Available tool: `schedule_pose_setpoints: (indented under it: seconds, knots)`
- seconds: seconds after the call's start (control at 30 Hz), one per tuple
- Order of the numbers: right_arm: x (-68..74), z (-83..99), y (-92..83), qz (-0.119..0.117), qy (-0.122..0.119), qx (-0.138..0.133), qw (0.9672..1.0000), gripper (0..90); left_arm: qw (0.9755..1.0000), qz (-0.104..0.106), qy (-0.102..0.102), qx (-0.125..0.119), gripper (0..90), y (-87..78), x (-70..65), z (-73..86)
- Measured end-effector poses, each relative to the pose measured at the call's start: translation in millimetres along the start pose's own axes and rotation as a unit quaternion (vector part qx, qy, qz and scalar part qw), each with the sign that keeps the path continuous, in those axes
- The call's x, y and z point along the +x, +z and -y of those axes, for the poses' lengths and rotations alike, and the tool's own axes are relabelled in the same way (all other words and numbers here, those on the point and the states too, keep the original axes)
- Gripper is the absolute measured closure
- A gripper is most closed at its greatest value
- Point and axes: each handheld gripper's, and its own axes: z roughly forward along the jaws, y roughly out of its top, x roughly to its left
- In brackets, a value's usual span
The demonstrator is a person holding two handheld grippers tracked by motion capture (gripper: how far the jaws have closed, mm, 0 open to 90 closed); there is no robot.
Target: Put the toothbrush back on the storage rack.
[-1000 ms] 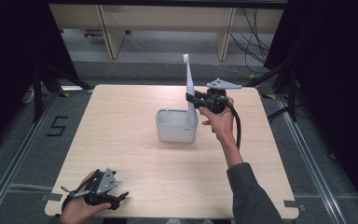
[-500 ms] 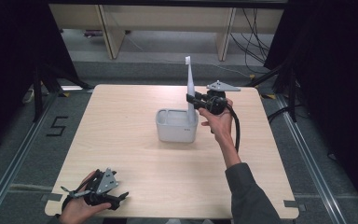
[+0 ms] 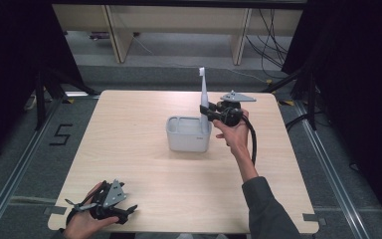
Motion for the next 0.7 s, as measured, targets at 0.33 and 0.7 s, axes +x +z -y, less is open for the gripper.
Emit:
schedule_pose_setpoints:
  seconds: [0.33,0.7]
  knots:
    - [2.0,11.1,-0.2,0.009,-0.012,0.013,0.9998,66.3,1.0,-0.002,0.0,0.0,16.3,-0.2,0.1,0.1]
    - [1.3,19.9,-1.7,0.006,-0.03,0.021,0.9993,66.4,1.0,-0.002,0.0,0.0,16.3,-0.3,-0.2,0.0]
